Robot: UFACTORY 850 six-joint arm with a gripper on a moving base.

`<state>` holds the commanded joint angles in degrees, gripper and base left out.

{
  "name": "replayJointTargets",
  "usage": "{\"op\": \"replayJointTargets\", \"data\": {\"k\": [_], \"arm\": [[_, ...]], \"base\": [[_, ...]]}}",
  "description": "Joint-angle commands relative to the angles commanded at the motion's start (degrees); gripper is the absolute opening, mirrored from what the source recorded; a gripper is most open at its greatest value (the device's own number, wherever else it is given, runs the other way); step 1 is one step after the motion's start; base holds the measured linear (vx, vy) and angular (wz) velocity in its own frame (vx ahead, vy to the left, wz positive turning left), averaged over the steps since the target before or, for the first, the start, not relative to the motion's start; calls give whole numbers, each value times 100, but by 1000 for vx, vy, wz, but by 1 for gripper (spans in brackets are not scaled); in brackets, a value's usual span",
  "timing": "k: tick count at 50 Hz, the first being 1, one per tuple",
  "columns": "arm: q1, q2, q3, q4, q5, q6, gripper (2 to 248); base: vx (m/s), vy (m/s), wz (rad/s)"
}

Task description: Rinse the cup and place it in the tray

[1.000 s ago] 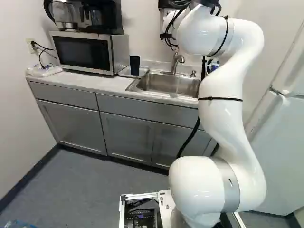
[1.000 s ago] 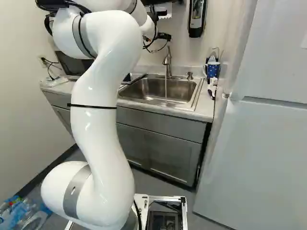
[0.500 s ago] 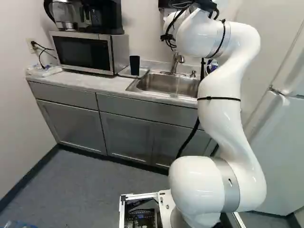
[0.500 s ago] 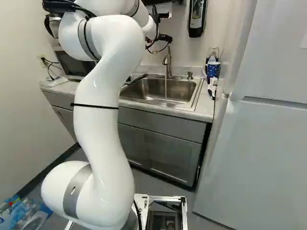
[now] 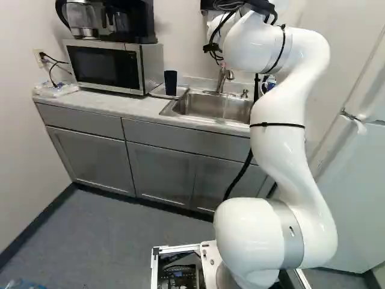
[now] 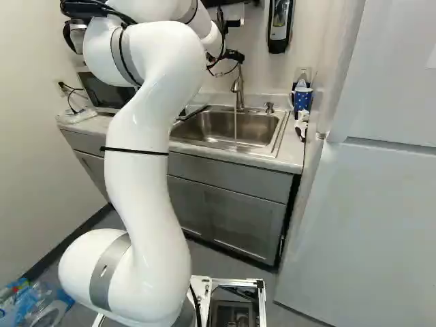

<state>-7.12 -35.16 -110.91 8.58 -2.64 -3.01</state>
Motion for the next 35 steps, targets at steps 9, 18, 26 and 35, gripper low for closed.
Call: {"op": "replayJointTargets", "data": {"k": [9,18,26,35], "arm": [[0,0,0,53,-94,0,247],[0,0,0,106,-213,0,247],[1,14,18,153,-300,0,247],[12,110,141,207,-376,0,247]], "base": [[0,0,0],[0,0,0],[0,0,0],[0,0,0]]}}
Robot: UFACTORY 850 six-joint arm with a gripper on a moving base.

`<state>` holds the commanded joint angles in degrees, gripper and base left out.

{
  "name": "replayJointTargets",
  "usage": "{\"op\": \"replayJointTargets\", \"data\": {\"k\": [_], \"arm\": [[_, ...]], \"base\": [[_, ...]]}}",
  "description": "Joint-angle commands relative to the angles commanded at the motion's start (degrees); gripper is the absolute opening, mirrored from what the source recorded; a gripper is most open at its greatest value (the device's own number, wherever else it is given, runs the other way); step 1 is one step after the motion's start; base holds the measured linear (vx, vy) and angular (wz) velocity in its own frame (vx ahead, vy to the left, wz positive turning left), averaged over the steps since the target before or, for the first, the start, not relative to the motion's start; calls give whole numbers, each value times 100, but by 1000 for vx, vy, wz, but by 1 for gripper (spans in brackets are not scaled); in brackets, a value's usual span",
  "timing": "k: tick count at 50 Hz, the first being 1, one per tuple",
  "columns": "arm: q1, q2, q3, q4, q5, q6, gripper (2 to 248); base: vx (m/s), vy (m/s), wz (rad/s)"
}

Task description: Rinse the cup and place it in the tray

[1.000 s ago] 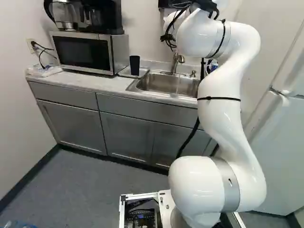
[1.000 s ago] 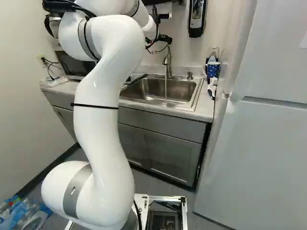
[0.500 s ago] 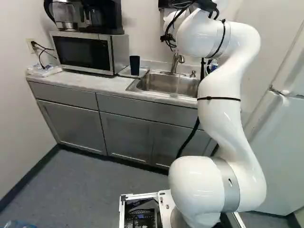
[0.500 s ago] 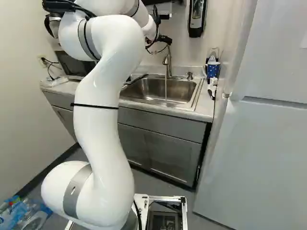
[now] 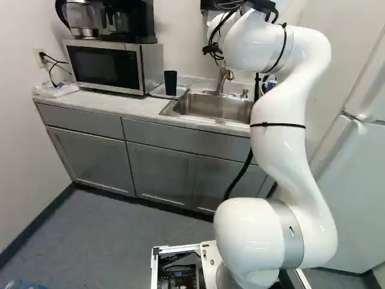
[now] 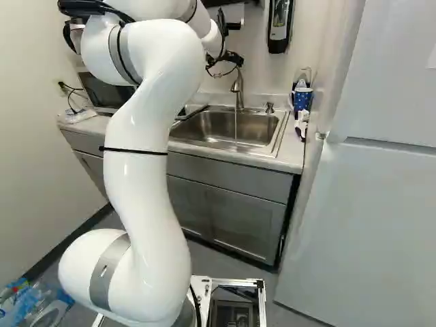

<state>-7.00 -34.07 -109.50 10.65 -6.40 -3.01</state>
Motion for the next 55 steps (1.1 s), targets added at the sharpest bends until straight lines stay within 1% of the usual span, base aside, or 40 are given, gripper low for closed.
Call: {"op": "replayJointTargets", "data": {"k": [26,45,55], "arm": [[6,477,604,146,-98,0,247],[-2,837,1050,146,-98,0,247],[-55,1033,1288,146,-98,0,247]], "base": [[0,0,0],[0,0,0],[0,0,0]]}}
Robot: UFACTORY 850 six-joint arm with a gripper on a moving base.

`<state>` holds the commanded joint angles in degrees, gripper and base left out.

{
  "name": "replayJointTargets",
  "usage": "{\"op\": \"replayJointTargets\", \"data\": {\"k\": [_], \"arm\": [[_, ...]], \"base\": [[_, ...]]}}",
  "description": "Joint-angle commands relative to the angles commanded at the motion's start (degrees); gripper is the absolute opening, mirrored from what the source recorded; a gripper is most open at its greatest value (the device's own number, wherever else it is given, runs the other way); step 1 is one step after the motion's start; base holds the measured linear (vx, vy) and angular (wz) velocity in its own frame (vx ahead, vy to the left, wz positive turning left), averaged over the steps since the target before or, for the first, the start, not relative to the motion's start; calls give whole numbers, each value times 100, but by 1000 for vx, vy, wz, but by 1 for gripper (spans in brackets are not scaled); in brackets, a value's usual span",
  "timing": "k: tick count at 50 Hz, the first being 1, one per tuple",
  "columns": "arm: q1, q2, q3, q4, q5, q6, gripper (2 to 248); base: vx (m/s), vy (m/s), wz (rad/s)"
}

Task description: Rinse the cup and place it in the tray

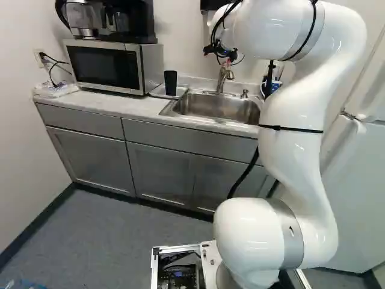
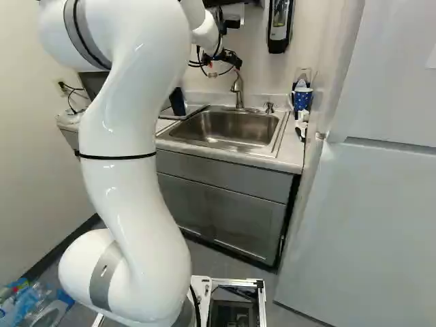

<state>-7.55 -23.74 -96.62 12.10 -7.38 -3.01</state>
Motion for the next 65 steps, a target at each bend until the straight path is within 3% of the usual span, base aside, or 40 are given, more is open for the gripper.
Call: {"op": "replayJointTargets", "data": {"k": [30,65], "arm": [[-285,743,875,0,-149,0,247],[-555,1709,1943,-7,-915,0,247]], "base": [[0,0,0],[0,0,0]]}}
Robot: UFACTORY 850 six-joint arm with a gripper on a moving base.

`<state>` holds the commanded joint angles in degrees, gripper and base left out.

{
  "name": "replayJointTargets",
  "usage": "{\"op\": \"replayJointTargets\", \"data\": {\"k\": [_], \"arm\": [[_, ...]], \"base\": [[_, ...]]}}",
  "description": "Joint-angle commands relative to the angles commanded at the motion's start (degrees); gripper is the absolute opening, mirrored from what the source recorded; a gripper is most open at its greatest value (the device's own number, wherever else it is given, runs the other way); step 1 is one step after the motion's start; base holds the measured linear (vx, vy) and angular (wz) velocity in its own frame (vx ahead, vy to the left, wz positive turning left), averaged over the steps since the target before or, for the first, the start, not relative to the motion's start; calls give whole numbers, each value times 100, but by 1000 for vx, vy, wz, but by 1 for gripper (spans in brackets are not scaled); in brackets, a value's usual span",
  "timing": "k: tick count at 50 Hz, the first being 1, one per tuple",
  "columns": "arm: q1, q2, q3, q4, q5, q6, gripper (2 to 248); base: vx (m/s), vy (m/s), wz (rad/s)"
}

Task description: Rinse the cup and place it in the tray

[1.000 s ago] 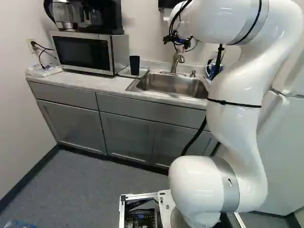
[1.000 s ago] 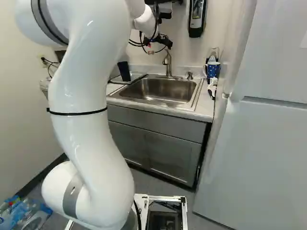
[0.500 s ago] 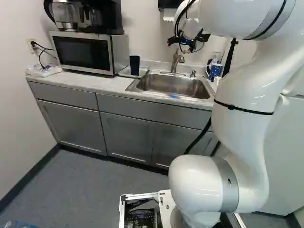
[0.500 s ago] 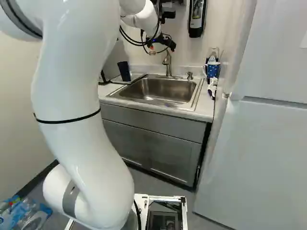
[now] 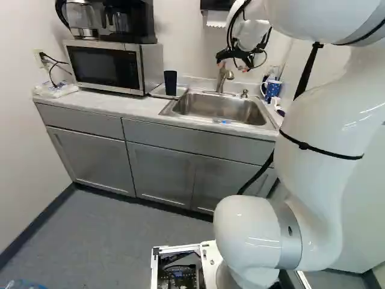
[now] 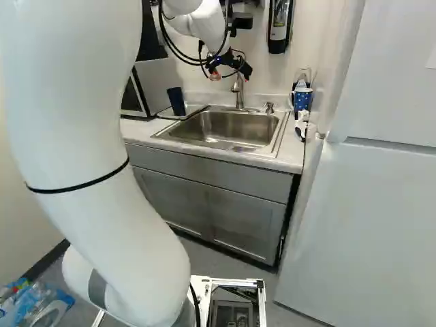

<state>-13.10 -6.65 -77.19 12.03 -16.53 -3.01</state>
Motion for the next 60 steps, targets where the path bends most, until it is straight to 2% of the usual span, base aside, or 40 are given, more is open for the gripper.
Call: {"op": "replayJointTargets", "data": {"k": [40,60], "arm": [[-334,1121,1135,-583,-749,0,247],[-343,1174,1186,-583,-749,0,247]], "base": [[0,0,0],[0,0,0]]}}
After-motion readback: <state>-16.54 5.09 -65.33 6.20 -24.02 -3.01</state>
